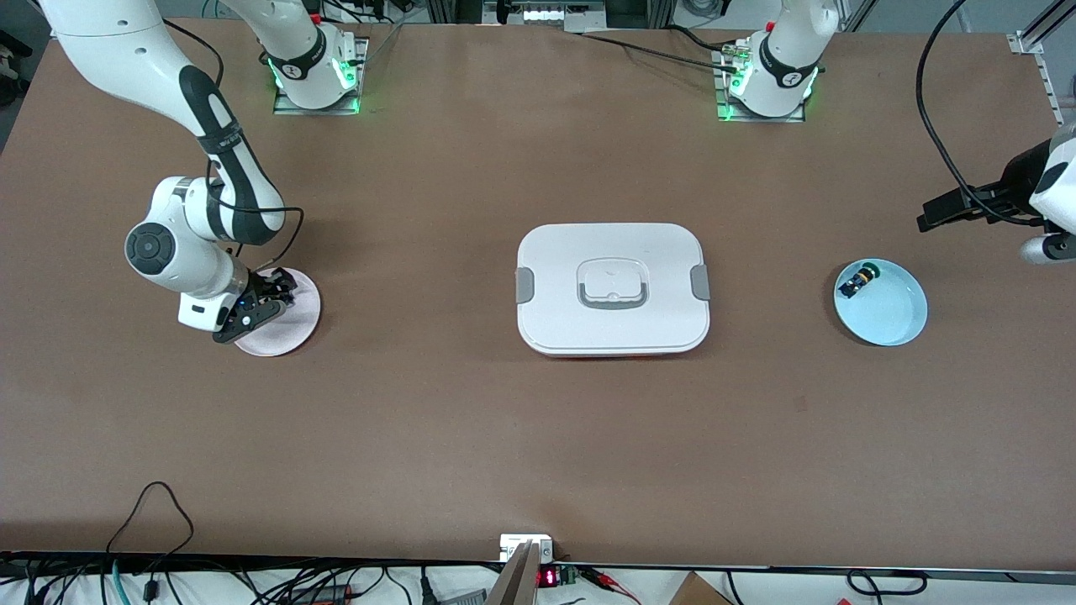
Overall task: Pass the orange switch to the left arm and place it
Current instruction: 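Close the right gripper on the black-and-orange switch, then lift the switch over the box with the right gripper while the left gripper approaches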
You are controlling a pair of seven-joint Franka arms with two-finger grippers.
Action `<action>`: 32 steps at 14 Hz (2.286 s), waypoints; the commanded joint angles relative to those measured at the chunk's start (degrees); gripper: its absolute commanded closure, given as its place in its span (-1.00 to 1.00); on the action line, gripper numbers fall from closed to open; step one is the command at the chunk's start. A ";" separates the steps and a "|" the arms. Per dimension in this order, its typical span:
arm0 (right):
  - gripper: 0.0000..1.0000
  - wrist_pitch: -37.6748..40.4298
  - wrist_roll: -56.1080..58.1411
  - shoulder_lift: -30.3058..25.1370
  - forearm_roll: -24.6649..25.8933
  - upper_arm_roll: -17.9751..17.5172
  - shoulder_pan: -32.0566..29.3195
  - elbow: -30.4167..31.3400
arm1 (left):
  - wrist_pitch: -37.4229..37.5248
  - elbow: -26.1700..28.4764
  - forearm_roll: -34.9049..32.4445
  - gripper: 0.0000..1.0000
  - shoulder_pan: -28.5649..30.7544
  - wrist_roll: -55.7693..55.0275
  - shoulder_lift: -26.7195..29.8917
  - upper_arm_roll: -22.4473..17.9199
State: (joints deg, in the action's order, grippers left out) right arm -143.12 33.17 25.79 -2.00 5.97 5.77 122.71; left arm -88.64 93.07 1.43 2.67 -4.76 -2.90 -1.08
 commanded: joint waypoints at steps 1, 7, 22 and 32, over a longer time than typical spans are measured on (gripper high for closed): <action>0.49 8.78 1.19 -2.76 -0.64 -0.52 0.03 -4.12 | 0.83 -1.75 1.03 -1.00 -0.48 0.19 -0.97 -0.68; 0.49 28.49 1.80 -8.03 -6.70 -0.78 3.28 -17.57 | 0.83 -1.75 1.03 -1.00 -0.48 2.56 -1.05 -0.68; 0.53 31.23 34.11 -11.74 -52.27 -6.49 14.27 -29.90 | 0.66 5.09 47.37 -1.00 0.32 3.44 -5.88 -2.09; 0.59 28.51 60.60 -2.51 -92.30 -6.32 22.61 -33.58 | -23.38 16.01 90.83 -1.00 -5.92 3.53 -5.71 11.60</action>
State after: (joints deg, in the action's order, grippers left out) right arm -113.79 92.23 20.46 -90.32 -0.72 26.69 92.75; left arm -105.77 107.03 87.67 -1.96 -1.91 -10.72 7.55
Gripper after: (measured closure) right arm 0.269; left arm 0.000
